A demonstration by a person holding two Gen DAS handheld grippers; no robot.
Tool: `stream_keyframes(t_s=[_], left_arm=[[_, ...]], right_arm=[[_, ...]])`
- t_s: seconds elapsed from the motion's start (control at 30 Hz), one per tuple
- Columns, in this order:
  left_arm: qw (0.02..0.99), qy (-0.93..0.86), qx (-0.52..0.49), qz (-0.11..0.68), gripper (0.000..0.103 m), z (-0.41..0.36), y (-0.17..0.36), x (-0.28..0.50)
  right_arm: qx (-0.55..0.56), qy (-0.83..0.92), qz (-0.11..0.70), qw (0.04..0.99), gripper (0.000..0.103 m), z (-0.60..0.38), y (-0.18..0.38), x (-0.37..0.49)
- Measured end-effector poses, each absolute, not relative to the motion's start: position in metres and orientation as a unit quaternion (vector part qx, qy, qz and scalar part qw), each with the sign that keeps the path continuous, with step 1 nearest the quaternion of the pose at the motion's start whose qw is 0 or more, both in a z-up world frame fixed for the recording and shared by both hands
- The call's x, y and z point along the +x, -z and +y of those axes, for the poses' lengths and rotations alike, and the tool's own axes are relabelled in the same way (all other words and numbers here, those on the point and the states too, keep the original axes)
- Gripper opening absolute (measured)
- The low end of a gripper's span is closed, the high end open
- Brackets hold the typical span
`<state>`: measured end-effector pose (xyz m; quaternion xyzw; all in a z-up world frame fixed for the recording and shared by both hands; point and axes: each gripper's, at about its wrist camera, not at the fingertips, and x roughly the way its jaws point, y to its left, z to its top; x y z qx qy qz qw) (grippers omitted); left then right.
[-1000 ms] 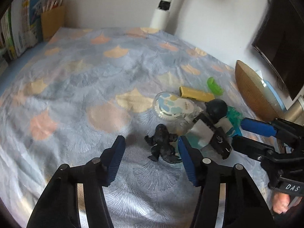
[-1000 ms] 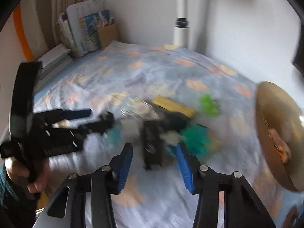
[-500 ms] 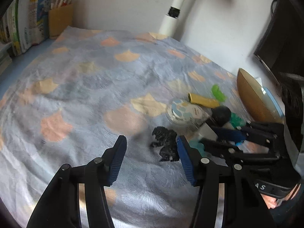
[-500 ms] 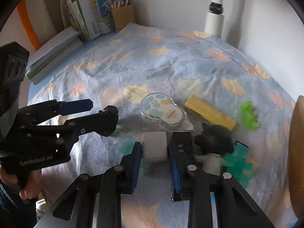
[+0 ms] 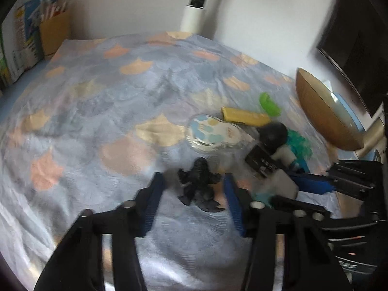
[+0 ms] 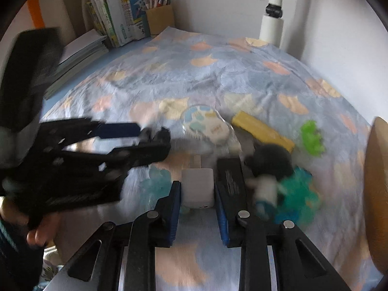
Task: Organize rigid objects
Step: 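Grasp the black dinosaur figure with the left gripper while the right gripper grasps the white charger, then carry the dinosaur and charger to the gold bowl and release both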
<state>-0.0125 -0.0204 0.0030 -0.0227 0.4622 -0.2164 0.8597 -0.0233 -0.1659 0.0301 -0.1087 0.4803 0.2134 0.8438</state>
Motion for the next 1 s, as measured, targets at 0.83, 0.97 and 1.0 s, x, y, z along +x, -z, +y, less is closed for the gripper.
stream_keyframes(t_s=[0.83,0.97,1.0], left_arm=[[0.875,0.164,-0.066,0.450,0.031,0.013,-0.021,-0.053],[0.880,0.179,-0.050,0.437,0.031,-0.006,-0.037,-0.055],[0.881,0.183,-0.045,0.434,0.031,-0.010,-0.041,-0.055]], right_arm=[[-0.115,-0.229,0.488,0.835,0.028,-0.219,-0.021,-0.098],[-0.157,-0.235,0.467,0.838,0.026,-0.217,-0.024,-0.116],[-0.171,-0.235,0.463,0.838,0.026,-0.219,-0.026,-0.122]])
